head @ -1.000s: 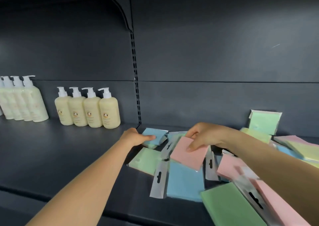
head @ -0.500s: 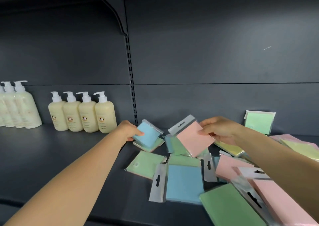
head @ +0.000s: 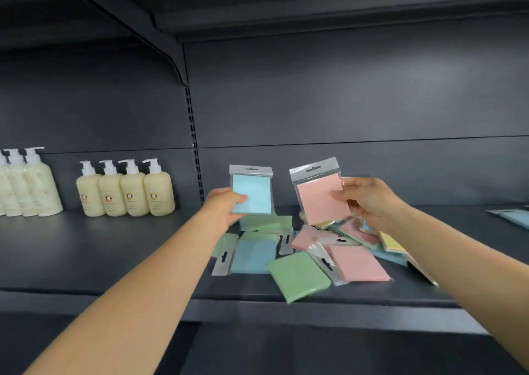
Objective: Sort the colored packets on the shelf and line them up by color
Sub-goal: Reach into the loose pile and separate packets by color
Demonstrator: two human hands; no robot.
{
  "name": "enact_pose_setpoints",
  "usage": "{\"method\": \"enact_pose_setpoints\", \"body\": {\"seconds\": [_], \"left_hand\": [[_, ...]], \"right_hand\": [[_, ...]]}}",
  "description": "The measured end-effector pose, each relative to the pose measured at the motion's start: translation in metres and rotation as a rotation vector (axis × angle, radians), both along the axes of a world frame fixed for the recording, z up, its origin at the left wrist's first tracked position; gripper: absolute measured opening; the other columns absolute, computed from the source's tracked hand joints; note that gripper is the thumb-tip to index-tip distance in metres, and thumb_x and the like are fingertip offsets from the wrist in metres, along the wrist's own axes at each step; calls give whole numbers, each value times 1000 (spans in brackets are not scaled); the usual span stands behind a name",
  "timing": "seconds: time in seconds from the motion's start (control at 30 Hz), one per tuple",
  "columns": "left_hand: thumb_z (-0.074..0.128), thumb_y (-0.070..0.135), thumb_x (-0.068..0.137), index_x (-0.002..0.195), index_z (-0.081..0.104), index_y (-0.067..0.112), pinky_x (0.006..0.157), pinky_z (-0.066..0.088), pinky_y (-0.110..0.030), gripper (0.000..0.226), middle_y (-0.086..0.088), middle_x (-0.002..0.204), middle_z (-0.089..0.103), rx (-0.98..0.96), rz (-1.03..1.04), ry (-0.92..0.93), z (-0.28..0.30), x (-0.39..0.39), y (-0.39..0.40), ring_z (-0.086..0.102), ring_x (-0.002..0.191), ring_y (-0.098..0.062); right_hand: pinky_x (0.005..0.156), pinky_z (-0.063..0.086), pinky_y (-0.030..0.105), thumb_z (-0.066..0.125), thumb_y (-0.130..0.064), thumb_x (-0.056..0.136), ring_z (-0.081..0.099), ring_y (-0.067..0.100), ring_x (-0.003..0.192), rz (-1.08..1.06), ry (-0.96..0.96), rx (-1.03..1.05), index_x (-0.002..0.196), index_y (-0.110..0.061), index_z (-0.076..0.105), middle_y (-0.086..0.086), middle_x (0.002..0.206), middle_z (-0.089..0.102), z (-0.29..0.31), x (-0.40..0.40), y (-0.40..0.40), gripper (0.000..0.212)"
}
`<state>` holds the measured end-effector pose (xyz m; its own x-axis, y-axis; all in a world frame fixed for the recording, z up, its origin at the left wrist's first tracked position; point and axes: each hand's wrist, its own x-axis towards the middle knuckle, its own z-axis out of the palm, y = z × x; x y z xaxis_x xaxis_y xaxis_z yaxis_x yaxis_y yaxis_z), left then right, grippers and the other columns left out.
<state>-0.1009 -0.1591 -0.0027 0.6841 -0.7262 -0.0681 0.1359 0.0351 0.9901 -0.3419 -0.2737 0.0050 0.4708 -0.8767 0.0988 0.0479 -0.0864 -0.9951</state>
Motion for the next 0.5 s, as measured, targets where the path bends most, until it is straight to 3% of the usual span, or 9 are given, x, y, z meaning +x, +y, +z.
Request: {"method": "enact_pose_setpoints", "body": {"seconds": [0.07, 0.13, 0.23, 0.33, 0.4, 0.5], "left_hand": [[60, -6, 83, 116, 53, 0, 82, 52, -42, 34, -12, 122, 57, -16, -7, -5, -3, -38, 10, 57, 110, -27], [57, -6, 86, 93, 57, 4, 90, 50, -46, 13, -14, 109, 59, -15, -45, -26, -8, -77, 21, 58, 99, -28], [54, -8, 87, 96, 58, 3, 84, 50, -42, 15, -15, 108, 61, -62, -91, -39, -17, -130, 35, 59, 93, -28], [57, -6, 85, 92, 59, 9, 73, 48, -30, 16, -17, 115, 63, -58, -113, -40, -27, -178, 42, 60, 89, -27], [58, -5, 85, 90, 59, 9, 75, 50, -31, 15, -17, 118, 63, -40, -128, -36, -28, -209, 43, 60, 93, -27], [55, -5, 88, 107, 56, 3, 69, 58, -39, 20, -14, 110, 63, -36, -184, 10, -22, -248, 42, 62, 91, -28]], "right_hand": [[76, 47, 37, 64, 7, 81, 61, 28, 77, -26, -29, -2, 98, 2, 65, 15, 88, 68, -3, -35, 17, 17], [68, 53, 25, 62, 8, 82, 61, 26, 78, -51, -43, -14, 96, 2, 64, 17, 92, 65, -9, -70, 36, 15], [64, 53, 18, 60, 9, 84, 63, 22, 80, -98, -16, -34, 103, 2, 63, 15, 96, 65, -18, -120, 61, 20], [79, 50, 28, 63, 6, 83, 63, 27, 90, -142, 9, -39, 93, -4, 65, 17, 100, 68, -20, -163, 76, 15], [90, 52, 37, 63, 5, 83, 66, 31, 96, -175, 20, -32, 92, -6, 65, 19, 104, 69, -19, -190, 82, 14], [94, 48, 47, 63, 2, 85, 66, 34, 99, -220, 27, -47, 95, -7, 65, 18, 103, 70, -16, -227, 86, 13]]}}
